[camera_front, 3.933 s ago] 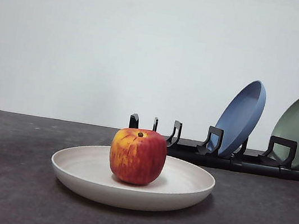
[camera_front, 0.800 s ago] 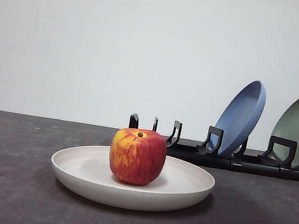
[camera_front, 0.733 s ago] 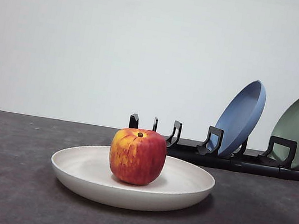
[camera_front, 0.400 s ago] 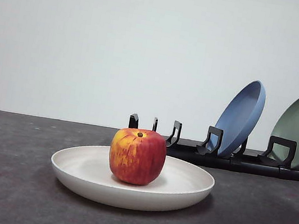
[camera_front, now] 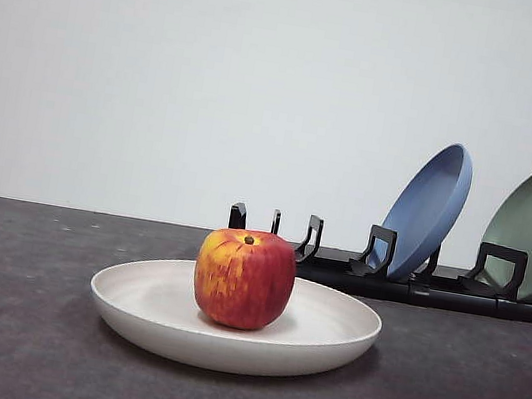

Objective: Take the yellow plate from the plate rack,put the plate on the table,take the apple from the table,put the apple in the plate

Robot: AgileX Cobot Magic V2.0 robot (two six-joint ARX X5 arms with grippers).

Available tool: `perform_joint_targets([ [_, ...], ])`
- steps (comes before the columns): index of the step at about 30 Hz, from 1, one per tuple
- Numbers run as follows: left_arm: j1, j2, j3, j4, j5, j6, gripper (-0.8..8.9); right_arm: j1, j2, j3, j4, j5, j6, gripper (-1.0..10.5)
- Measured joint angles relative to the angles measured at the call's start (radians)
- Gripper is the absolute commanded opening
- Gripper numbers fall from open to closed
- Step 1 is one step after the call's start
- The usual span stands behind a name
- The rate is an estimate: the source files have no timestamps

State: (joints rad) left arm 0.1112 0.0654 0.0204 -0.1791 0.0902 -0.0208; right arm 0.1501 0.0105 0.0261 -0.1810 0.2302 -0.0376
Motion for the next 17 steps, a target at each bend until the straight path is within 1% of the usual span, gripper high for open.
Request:
perform_joint_targets([
  [4,0.0,0.0,0.0,0.0,0.0,0.0,-0.04,0.0,0.0,0.0,-0.001,-0.02,0.014,0.0],
  [17,0.0,0.0,0.0,0.0,0.0,0.0,-0.04,0.0,0.0,0.0,-0.002,-0.021,0.026,0.0],
])
